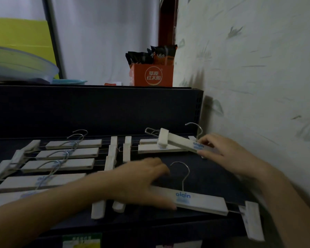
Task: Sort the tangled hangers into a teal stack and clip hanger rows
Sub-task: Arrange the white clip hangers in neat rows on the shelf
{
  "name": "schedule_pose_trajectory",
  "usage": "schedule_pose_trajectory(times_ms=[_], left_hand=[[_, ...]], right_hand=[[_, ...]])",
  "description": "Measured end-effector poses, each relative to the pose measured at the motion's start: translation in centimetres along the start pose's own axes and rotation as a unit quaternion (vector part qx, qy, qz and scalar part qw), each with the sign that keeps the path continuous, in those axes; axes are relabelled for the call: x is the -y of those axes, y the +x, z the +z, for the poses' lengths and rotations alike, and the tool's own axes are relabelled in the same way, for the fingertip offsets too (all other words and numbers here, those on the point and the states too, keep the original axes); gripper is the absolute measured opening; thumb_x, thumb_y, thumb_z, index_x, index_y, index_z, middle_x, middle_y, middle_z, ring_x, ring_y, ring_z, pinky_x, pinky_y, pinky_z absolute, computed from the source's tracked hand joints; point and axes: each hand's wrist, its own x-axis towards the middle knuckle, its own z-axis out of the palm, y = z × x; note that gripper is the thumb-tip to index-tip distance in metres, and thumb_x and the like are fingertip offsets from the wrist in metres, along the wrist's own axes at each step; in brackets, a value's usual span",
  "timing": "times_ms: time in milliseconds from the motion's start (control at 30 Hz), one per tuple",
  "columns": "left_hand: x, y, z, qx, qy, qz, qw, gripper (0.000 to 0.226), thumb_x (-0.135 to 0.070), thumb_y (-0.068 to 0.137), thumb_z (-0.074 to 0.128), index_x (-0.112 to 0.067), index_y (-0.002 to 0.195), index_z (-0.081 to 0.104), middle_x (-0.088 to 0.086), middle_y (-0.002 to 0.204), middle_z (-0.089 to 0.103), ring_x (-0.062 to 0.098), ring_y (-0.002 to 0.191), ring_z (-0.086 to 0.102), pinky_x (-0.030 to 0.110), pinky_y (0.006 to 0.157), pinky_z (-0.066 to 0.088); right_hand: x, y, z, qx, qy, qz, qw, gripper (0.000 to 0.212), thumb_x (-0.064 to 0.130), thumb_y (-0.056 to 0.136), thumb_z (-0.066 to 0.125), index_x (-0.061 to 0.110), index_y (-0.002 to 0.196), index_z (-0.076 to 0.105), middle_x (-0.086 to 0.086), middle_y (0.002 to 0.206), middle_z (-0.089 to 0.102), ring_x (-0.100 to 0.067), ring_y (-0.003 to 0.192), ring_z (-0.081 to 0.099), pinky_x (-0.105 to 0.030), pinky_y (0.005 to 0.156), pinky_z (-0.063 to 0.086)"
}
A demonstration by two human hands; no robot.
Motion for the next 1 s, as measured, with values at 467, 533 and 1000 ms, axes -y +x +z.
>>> schedule_pose_trajectory(times_ms=[467,533,1000], left_hand=[[-2.6,-0.6,2.1,-0.036,0.027,0.054,0.998,0.039,-0.048,0.093,0.036,-0.020,0.120,0.038,-0.001,0.118,0.041,0.009,0.095,0.041,0.026,0.082,0.039],[-2.5,-0.8,2.1,-0.044,0.026,0.041,0.998,0.039,-0.048,0.093,0.036,-0.020,0.120,0.039,-0.003,0.117,0.040,0.007,0.094,0.040,0.027,0.082,0.041],[-2.3,-1.0,2.0,-0.031,0.003,0.024,0.999,0.039,-0.048,0.092,0.038,-0.020,0.120,0.040,-0.002,0.117,0.041,0.004,0.090,0.037,0.024,0.080,0.038]], right_hand=[[2.6,6.7,1.9,0.172,-0.123,-0.095,0.973,0.032,0.038,0.088,0.057,0.020,0.114,0.054,0.000,0.117,0.053,-0.014,0.102,0.051,-0.033,0.092,0.044],[3.0,7.0,2.3,0.184,-0.113,-0.098,0.971,0.031,0.037,0.087,0.058,0.019,0.112,0.056,-0.001,0.117,0.055,-0.015,0.102,0.052,-0.033,0.092,0.045],[3.2,7.7,3.3,0.207,-0.028,-0.076,0.975,0.033,0.038,0.085,0.062,0.021,0.113,0.061,0.001,0.119,0.059,-0.012,0.106,0.055,-0.032,0.095,0.047]])
